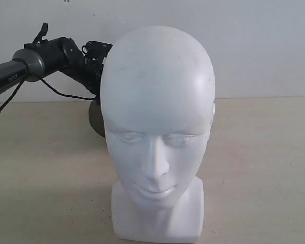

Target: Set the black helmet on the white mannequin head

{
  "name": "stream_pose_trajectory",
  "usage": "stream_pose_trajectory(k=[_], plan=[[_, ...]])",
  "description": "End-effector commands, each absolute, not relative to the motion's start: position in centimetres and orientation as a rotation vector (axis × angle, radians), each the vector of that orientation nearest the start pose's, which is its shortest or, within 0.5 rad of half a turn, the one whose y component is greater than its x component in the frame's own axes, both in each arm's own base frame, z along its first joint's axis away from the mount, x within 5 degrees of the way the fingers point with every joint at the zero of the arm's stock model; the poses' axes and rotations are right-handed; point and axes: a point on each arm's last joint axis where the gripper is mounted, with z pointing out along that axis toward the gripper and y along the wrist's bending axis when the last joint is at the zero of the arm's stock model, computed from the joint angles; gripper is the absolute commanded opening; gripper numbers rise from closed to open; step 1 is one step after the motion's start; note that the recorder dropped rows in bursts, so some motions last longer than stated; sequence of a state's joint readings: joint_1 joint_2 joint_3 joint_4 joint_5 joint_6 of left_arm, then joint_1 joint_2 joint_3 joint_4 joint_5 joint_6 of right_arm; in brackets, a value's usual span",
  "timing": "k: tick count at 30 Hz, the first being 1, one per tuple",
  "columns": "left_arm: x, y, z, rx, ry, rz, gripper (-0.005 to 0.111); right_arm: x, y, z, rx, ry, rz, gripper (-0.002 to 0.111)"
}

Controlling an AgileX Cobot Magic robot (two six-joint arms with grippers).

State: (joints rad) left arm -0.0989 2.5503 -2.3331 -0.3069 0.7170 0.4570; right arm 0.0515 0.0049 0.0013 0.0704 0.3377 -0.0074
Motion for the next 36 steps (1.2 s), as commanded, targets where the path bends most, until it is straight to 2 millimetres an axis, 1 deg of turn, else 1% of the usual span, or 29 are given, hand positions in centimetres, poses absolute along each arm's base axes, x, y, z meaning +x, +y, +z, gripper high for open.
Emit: stream_pose_trajectory(k=[1, 5, 7, 10, 12, 13, 14, 15, 16, 17, 18, 19, 20, 21, 22, 24, 25, 27, 28, 30, 32, 34, 35, 36], plan=[[56.0, -7.6, 18.0, 0.534, 2.36, -0.164, 0.005, 5.4, 0.5, 18.3, -0.007, 1.818, 0.1, 0.0], [55.3, -6.6, 19.7, 0.594, 2.409, -0.039, 0.004, 5.4, 0.5, 18.3, -0.007, 1.818, 0.1, 0.0], [54.8, -5.8, 20.4, 0.588, 2.444, -0.031, 0.004, 5.4, 0.5, 18.3, -0.007, 1.818, 0.1, 0.0], [54.2, -3.8, 21.4, 0.49, 2.518, -0.055, 0.004, 5.4, 0.5, 18.3, -0.007, 1.818, 0.1, 0.0], [53.6, -2.0, 22.2, 0.42, 2.57, -0.064, 0.004, 5.4, 0.5, 18.3, -0.007, 1.818, 0.1, 0.0], [52.9, -0.1, 23.3, 0.378, 2.615, -0.068, 0.004, 5.4, 0.5, 18.3, -0.007, 1.818, 0.1, 0.0], [52.4, 0.6, 24.0, 0.368, 2.638, -0.07, 0.004, 5.4, 0.5, 18.3, -0.007, 1.818, 0.1, 0.0], [51.5, 1.5, 25.5, 0.37, 2.661, -0.071, 0.004, 5.4, 0.5, 18.3, -0.007, 1.818, 0.1, 0.0], [51.2, 1.9, 26.5, 0.359, 2.645, -0.063, 0.004, 5.4, 0.5, 18.3, -0.007, 1.818, 0.1, 0.0], [50.2, 2.1, 28.5, 0.346, 2.618, -0.061, 0.004, 5.4, 0.5, 18.3, -0.007, 1.818, 0.1, 0.0], [49.6, 2.1, 29.6, 0.346, 2.604, -0.057, 0.004, 5.4, 0.5, 18.3, -0.007, 1.818, 0.1, 0.0], [48.4, 2.0, 31.5, 0.343, 2.577, -0.049, 0.004, 5.4, 0.5, 18.3, -0.007, 1.818, 0.1, 0.0], [47.6, 1.9, 32.4, 0.342, 2.569, -0.05, 0.004, 5.4, 0.5, 18.3, -0.007, 1.818, 0.1, 0.0], [46.1, 1.8, 33.4, 0.329, 2.576, -0.054, 0.004, 5.4, 0.5, 18.3, -0.007, 1.818, 0.1, 0.0], [44.9, 1.7, 33.9, 0.321, 2.588, -0.06, 0.004, 5.4, 0.5, 18.3, -0.007, 1.818, 0.1, 0.0], [42.8, 1.6, 32.8, 0.313, 2.637, -0.078, 0.004, 5.4, 0.5, 18.3, -0.007, 1.818, 0.1, 0.0], [41.8, 1.5, 32.5, 0.294, 2.625, -0.083, 0.004, 5.4, 0.5, 18.3, -0.007, 1.818, 0.1, 0.0], [38.7, 1.5, 32.3, 0.218, 2.561, -0.05, 0.004, 5.4, 0.5, 18.3, -0.007, 1.818, 0.1, 0.0], [36.8, 1.7, 32.9, 0.177, 2.506, -0.022, 0.004, 5.4, 0.5, 18.3, -0.007, 1.818, 0.1, 0.0], [33.4, 1.8, 31.9, 0.112, 2.494, -0.012, 0.004, 5.4, 0.5, 18.3, -0.007, 1.818, 0.1, 0.0], [31.5, 1.7, 30.9, 0.045, 2.49, -0.027, 0.004, 5.4, 0.5, 18.3, -0.007, 1.818, 0.1, 0.0], [30.2, 1.7, 30.0, -0.045, 2.471, -0.049, 0.004, 5.4, 0.5, 18.3, -0.007, 1.818, 0.1, 0.0], [29.2, 1.6, 29.2, -0.113, 2.468, -0.069, 0.004, 5.4, 0.5, 18.3, -0.007, 1.818, 0.1, 0.0], [28.5, 1.6, 28.8, -0.152, 2.453, -0.078, 0.004, 5.4, 0.5, 18.3, -0.007, 1.818, 0.1, 0.0]])
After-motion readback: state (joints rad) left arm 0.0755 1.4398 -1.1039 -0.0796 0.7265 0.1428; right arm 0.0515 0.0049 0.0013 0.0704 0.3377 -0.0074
